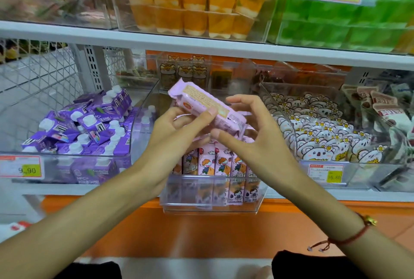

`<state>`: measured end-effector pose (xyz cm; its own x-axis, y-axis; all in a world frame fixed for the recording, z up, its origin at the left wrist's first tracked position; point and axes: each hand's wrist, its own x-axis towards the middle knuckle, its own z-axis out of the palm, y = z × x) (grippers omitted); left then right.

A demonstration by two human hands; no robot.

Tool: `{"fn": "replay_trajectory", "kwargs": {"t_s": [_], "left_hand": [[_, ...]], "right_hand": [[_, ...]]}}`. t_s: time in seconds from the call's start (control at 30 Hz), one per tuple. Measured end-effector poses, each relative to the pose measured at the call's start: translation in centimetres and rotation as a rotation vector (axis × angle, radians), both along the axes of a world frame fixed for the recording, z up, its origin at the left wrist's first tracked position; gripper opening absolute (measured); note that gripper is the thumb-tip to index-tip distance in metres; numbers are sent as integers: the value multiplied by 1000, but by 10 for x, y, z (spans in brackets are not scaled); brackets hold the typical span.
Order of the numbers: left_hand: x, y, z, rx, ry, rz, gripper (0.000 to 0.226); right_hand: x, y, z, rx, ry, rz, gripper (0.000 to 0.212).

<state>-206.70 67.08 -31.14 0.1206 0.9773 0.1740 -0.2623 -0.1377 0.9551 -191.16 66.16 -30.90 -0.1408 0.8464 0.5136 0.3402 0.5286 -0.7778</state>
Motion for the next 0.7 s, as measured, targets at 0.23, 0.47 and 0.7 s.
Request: {"fn": "replay_trajectory", "kwargs": {"t_s": [0.23,0.47,0.7], "left_hand": [[-10,1,5,268,236,166,78],[-17,3,6,546,489,208,38],[-32,31,8,512,491,361,30]], "right_hand": [[10,3,12,8,238,-64,34],[25,11,12,-265,392,-11,51],[38,6,-11,205,-411,-257,38]]}}
